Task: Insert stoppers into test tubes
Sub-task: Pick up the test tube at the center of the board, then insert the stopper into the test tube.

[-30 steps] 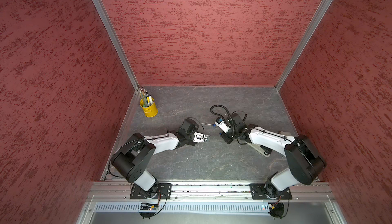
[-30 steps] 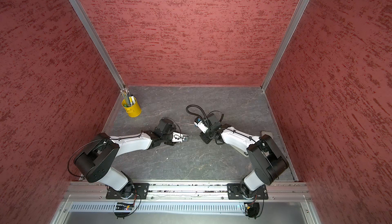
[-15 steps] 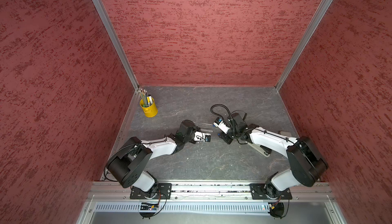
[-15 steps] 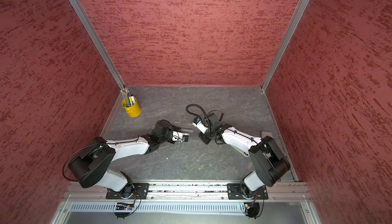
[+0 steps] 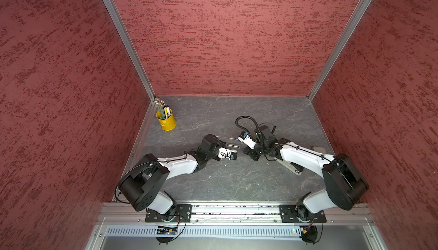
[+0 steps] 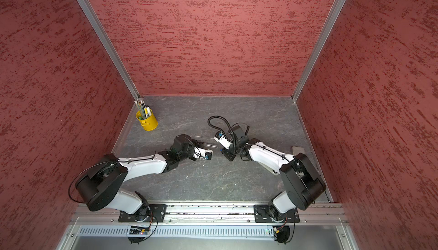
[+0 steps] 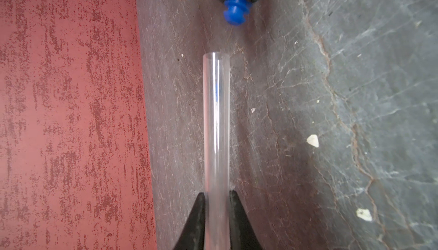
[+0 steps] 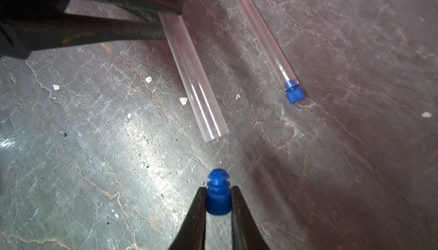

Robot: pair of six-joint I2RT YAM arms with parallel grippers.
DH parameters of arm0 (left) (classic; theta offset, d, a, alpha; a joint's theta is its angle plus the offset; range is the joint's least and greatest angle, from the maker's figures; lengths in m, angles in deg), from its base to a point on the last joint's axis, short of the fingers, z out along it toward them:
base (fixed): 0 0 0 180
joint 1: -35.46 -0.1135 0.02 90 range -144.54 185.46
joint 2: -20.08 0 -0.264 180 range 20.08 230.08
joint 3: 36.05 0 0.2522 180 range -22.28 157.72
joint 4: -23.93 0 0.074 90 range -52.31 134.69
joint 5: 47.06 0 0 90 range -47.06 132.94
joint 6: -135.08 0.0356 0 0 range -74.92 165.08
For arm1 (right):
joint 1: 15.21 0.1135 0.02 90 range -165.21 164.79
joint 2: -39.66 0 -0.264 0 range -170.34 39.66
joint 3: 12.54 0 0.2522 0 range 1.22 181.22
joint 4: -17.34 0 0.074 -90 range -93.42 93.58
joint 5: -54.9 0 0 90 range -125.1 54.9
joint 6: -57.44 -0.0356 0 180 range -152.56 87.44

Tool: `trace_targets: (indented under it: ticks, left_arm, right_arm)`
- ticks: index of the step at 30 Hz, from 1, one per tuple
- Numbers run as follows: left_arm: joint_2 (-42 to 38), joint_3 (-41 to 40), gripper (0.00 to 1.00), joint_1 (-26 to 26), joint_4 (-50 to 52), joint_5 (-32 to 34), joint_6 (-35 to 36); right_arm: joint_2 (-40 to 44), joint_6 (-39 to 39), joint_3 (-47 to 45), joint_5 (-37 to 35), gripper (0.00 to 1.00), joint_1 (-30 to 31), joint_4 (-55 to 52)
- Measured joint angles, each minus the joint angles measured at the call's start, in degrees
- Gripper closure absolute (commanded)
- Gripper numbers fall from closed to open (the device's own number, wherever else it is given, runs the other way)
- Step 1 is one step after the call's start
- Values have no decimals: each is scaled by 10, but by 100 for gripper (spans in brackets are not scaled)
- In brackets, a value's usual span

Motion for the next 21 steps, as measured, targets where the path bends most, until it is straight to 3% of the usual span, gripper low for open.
trace_targets:
  ticks: [21]
  left_arm:
    - [-15, -23, 82, 25, -27, 13, 25]
  right_arm:
    - [52, 72, -32, 3, 79, 2, 1]
